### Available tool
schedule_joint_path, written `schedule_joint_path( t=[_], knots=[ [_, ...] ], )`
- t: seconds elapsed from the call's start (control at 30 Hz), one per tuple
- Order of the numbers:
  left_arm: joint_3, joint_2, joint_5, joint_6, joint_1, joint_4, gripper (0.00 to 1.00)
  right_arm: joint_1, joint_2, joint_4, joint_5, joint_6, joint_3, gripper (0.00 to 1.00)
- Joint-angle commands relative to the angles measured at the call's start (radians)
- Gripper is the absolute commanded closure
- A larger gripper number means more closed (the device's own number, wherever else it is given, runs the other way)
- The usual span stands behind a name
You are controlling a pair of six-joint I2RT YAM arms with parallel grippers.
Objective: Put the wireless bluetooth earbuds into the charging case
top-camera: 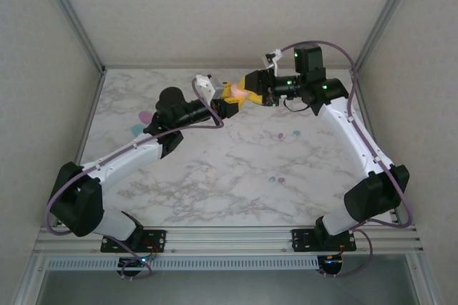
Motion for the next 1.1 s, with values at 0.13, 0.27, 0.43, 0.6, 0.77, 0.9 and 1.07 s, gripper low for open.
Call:
schedule_joint_path(
  t=[0.13, 0.27, 0.43, 0.6, 0.77, 0.9, 1.07],
  knots=[
    [0.052, 0.007, 0.019, -0.024, 0.008, 0.069, 0.78, 0.001, 0.001, 0.134, -0.133, 0.081, -0.045, 0.59],
    [0.057, 0.012, 0.028, -0.02, 0.013, 0.058, 0.78, -0.004, -0.006, 0.132, -0.124, 0.078, -0.056, 0.71],
    [0.061, 0.012, 0.03, 0.013, 0.016, 0.014, 0.73, -0.022, -0.021, 0.155, -0.073, 0.109, -0.088, 0.78],
    [0.065, 0.016, 0.025, 0.049, 0.021, -0.046, 0.62, -0.036, -0.045, 0.321, -0.025, 0.234, -0.171, 0.82],
    [0.047, 0.017, 0.013, 0.065, 0.028, -0.078, 0.5, -0.038, -0.053, 0.458, 0.028, 0.333, -0.243, 0.83],
    [0.009, 0.003, -0.003, 0.066, 0.034, -0.085, 0.48, -0.042, -0.045, 0.547, 0.072, 0.397, -0.292, 0.84],
    [-0.073, -0.071, -0.058, 0.058, 0.049, -0.118, 0.44, -0.054, -0.037, 0.512, 0.154, 0.358, -0.326, 0.84]
  ],
)
